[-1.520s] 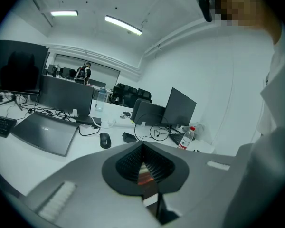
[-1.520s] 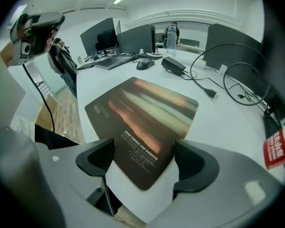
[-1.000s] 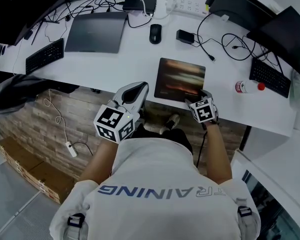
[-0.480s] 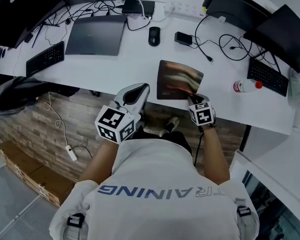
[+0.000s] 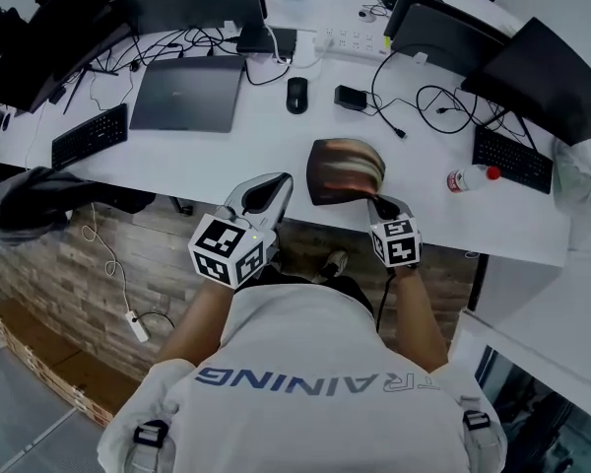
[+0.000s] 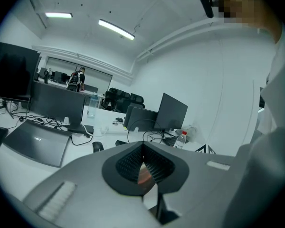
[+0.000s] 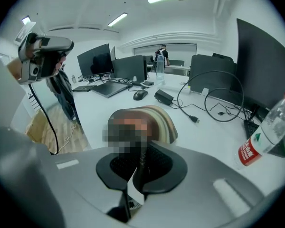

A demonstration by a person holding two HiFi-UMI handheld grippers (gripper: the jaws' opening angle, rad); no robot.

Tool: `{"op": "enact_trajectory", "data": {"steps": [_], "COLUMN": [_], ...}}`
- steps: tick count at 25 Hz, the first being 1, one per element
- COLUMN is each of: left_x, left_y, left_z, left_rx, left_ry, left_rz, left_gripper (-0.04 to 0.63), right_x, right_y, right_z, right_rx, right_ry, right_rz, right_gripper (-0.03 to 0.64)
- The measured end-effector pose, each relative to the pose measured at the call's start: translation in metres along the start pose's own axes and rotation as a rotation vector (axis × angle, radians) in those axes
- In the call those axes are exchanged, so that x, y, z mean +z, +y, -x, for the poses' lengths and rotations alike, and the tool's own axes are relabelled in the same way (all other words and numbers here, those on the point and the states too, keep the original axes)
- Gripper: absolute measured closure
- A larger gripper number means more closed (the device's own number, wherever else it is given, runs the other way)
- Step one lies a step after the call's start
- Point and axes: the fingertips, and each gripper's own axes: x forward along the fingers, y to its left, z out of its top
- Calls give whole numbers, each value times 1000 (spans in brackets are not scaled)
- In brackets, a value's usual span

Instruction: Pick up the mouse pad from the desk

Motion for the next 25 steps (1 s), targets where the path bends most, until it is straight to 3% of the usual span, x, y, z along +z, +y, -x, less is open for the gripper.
{"op": "enact_trajectory", "data": {"steps": [8, 17, 25], "left_x": [37, 62, 82], "left_y": [2, 0, -1], "left_z": [1, 1, 5], "left_rx": [-17, -32, -44], "left_ry": [-74, -129, -174], "left_rz": [-43, -74, -88], "left_gripper": [595, 595, 595], "right_x": [54, 121, 177], "right_y": [-7, -34, -55], "right_z": [34, 94, 160], "right_rx": [-55, -100, -172], "right_ry": [-114, -320, -515], "right_rz": [12, -114, -140], "right_gripper": [571, 569, 569]}}
